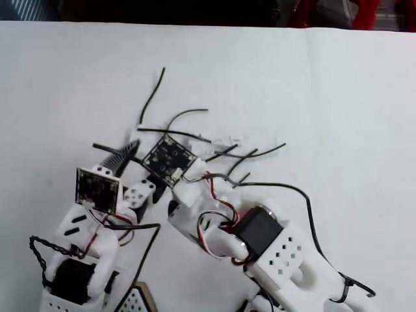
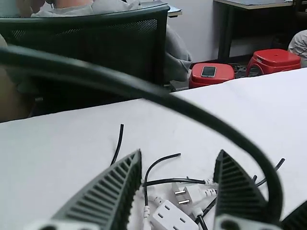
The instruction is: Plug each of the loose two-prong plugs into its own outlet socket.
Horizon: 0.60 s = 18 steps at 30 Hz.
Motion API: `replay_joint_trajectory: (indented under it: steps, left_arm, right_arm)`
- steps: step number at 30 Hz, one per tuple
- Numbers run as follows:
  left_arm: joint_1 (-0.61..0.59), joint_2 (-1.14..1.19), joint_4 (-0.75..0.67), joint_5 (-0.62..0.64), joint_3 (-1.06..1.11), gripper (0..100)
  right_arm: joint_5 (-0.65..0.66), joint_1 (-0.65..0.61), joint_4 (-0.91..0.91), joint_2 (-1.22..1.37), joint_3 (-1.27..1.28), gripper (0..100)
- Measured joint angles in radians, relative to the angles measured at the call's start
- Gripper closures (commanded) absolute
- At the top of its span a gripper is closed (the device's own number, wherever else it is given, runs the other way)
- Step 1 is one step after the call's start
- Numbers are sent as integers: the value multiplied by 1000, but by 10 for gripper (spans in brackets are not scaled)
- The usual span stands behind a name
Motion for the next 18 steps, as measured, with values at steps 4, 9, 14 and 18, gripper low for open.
replay_joint_trajectory:
  steps: [4,9,14,18]
  left_arm:
    - [0,2,-3,0,0,754]
    - [0,0,-2,0,0,753]
    - [83,-9,52,0,0,752]
    - [133,-9,66,0,-2,752]
  right_arm:
    - [0,0,0,0,0,980]
    - [0,0,0,0,0,980]
    - [0,9,0,2,2,980]
    - [0,9,0,2,2,980]
